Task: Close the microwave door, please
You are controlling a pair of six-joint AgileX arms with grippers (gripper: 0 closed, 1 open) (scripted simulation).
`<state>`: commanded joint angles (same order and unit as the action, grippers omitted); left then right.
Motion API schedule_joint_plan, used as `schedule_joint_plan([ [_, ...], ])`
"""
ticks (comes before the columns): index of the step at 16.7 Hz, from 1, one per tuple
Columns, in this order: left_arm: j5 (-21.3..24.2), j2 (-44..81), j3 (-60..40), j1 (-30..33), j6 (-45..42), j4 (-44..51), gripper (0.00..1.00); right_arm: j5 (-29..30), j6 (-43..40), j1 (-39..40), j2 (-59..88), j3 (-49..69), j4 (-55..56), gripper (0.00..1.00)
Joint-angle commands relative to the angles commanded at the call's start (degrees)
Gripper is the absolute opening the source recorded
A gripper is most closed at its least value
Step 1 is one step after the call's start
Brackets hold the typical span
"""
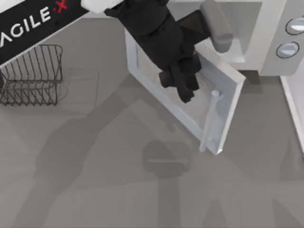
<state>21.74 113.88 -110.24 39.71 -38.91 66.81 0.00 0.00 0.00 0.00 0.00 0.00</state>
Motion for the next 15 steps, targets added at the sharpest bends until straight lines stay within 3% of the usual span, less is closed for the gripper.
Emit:
schedule_joint_plan([
  [15, -2.12, 1.38, -2.20, 0.55, 3.28, 0.16, 0.00, 0.00, 0.00, 0.00, 0.00, 0.00, 0.00, 1.00],
])
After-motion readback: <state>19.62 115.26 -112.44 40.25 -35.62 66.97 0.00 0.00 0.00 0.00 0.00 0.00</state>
